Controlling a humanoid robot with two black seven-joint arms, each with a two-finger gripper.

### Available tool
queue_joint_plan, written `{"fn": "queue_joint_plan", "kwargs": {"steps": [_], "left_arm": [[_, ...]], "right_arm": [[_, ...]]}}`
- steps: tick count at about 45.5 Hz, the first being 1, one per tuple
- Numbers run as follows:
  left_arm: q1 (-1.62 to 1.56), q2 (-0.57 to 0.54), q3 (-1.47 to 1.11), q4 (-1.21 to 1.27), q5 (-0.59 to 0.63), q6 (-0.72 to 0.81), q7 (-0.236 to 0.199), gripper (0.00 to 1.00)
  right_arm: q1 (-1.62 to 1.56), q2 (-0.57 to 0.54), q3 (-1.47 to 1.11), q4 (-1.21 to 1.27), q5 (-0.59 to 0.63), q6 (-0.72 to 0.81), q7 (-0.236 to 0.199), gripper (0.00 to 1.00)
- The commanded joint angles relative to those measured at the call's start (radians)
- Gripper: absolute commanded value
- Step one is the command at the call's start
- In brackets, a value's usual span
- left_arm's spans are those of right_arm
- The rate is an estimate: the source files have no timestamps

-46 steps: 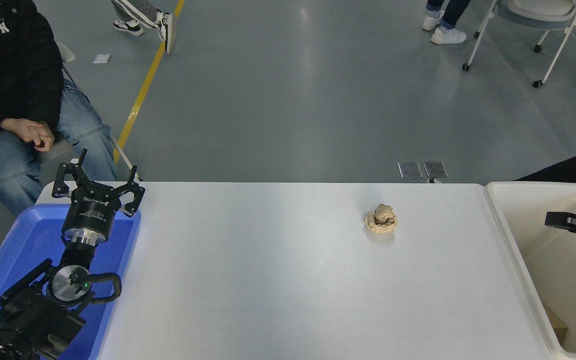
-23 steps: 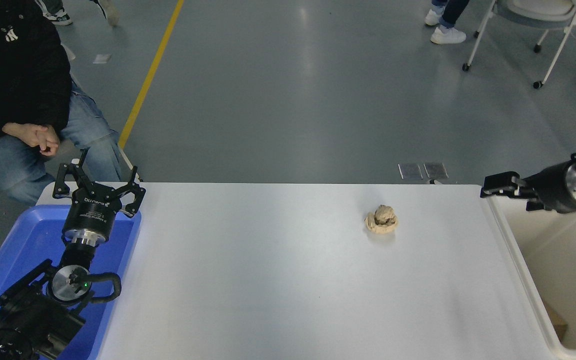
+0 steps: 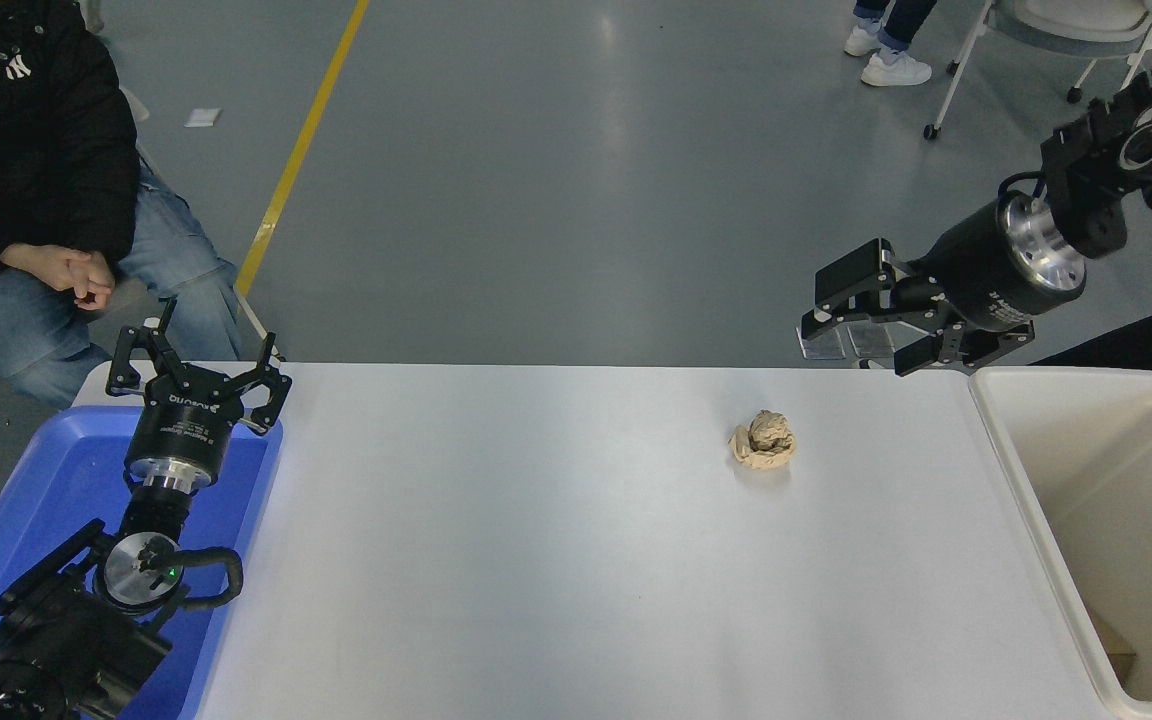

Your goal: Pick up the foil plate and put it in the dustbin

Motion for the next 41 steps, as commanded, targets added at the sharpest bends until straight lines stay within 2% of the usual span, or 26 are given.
{"fn": "queue_joint_plan", "kwargs": {"steps": [1, 14, 21, 34, 41], "left_arm": [[0.000, 0.000, 0.000, 0.000, 0.000, 0.002, -0.001, 1.00], [0.002, 0.000, 0.000, 0.000, -0.001, 0.002, -0.003, 1.00], [0.002, 0.000, -0.002, 0.000, -0.001, 0.003, -0.003, 1.00], [0.002, 0.000, -0.002, 0.000, -0.001, 0.005, -0.003, 1.00], [0.002, 0.000, -0.002, 0.000, -0.001, 0.005, -0.004, 1.00]], "right_arm": [[0.055, 0.149, -0.073, 0.005, 0.008, 0.050, -0.003, 1.00], [0.098, 0.282, -0.306, -0.006, -0.002, 0.050, -0.006, 1.00], [0.128, 0.296, -0.354, 0.006, 0.024, 0.050, -0.006, 1.00], [0.273, 0.290, -0.342, 0.183, 0.178, 0.050, -0.006, 1.00], [0.314, 0.287, -0.331, 0.200, 0.277, 0.050, -0.006, 1.00]]}}
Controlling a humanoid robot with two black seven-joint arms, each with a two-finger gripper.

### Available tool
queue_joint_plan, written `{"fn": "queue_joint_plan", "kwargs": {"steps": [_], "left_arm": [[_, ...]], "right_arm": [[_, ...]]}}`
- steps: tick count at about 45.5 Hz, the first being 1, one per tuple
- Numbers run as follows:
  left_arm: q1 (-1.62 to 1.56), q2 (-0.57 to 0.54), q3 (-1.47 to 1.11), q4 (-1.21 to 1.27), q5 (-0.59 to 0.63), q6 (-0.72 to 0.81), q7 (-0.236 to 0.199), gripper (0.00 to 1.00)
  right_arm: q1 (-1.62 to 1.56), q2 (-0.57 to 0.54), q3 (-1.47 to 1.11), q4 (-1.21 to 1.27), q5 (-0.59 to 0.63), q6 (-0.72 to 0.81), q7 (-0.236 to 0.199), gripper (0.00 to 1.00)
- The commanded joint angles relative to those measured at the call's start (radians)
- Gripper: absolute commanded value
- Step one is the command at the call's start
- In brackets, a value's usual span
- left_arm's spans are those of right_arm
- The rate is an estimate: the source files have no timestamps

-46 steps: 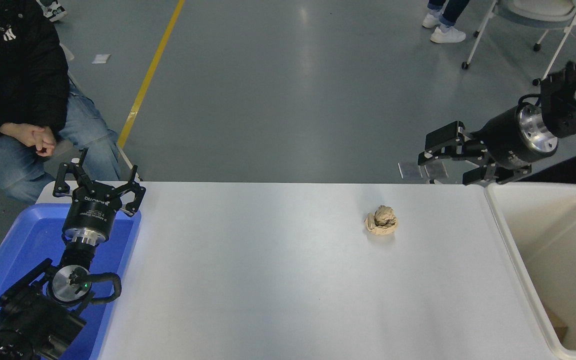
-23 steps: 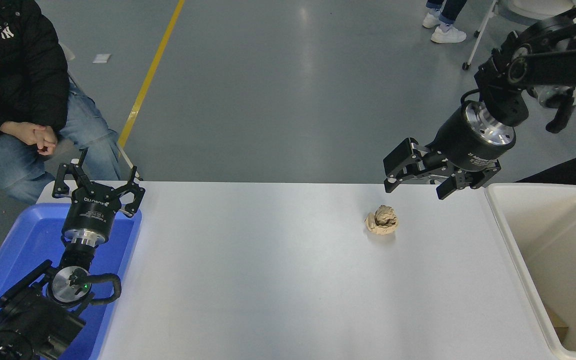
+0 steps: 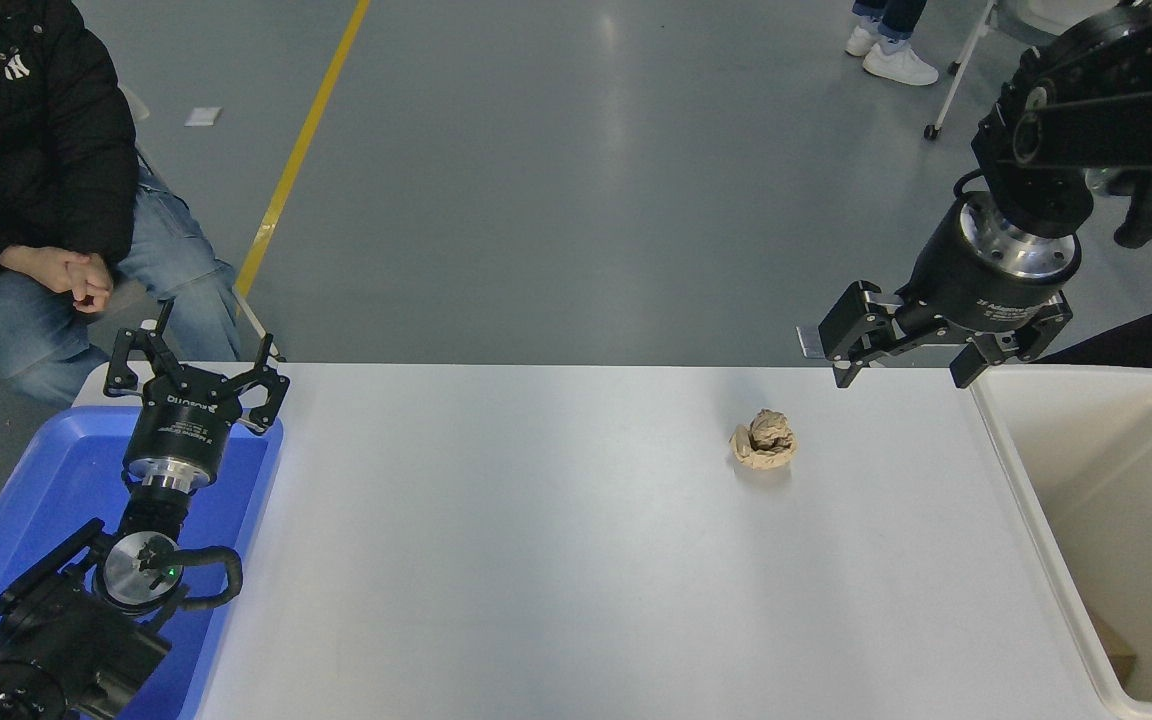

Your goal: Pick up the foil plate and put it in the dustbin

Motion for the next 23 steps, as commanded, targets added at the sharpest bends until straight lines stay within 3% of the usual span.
{"fn": "queue_joint_plan", "kwargs": {"steps": [1, 23], "left_arm": [[0.000, 0.000, 0.000, 0.000, 0.000, 0.001, -0.002, 1.00], [0.000, 0.000, 0.000, 0.000, 0.000, 0.001, 0.000, 1.00]], "right_arm": [[0.085, 0.004, 0.005, 0.072, 0.120, 0.001, 0.000, 1.00], [0.094, -0.047, 0.041, 0.087, 0.128, 0.001, 0.000, 1.00]]}}
